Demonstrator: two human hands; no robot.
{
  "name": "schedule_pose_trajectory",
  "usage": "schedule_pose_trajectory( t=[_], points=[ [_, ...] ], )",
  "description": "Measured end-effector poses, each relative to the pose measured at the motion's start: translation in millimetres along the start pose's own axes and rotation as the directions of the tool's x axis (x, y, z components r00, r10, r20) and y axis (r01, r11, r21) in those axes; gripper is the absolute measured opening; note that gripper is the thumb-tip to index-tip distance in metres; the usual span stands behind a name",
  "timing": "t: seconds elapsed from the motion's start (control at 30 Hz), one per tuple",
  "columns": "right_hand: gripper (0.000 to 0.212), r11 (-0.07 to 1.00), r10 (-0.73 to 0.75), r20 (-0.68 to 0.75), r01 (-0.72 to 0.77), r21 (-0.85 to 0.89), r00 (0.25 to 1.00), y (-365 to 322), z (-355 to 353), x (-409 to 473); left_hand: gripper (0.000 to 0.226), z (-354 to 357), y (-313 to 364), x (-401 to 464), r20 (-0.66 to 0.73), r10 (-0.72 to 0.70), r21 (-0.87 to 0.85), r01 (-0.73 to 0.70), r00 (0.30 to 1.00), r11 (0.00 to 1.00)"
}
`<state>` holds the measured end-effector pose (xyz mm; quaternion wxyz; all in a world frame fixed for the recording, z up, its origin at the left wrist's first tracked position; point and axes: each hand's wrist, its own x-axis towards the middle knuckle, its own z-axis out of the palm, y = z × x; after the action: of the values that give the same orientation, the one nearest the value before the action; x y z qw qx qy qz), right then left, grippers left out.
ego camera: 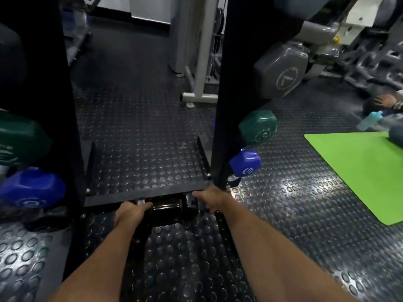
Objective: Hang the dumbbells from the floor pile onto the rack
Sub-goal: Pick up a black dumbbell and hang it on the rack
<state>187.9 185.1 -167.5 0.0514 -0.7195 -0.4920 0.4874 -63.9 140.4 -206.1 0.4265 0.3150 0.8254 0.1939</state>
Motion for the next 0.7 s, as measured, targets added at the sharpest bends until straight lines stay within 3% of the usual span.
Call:
schedule_pose_trajectory(
  t=[0.13,0.3,0.43,0.7],
  points=[
    [0.036,0.997,-0.044,-0.042,0.046,0.066,0.998,-8.1,16.3,13.3,0.06,5.8,-0.5,9.0,0.008,0.004,-0.01,-0.003,1.0,1.0],
    [0.045,0.998,-0.037,-0.024,0.035,-0.052,0.999,-6.6,29.7,21.6,0.054,13.7,6.7,13.2,-0.005,0.002,0.005,-0.002,1.0,1.0],
    [0.052,0.991,-0.032,-0.061,0.023,-0.135,0.998,-11.0,31.7,25.4,0.037,14.8,13.1,11.1,-0.059,0.022,0.059,-0.019,0.998,0.998],
    [0.054,0.985,0.004,-0.044,-0.011,-0.172,0.999,-15.7,25.8,20.5,0.041,13.6,5.4,9.8,-0.058,0.051,0.037,-0.049,0.997,0.998]
  ],
)
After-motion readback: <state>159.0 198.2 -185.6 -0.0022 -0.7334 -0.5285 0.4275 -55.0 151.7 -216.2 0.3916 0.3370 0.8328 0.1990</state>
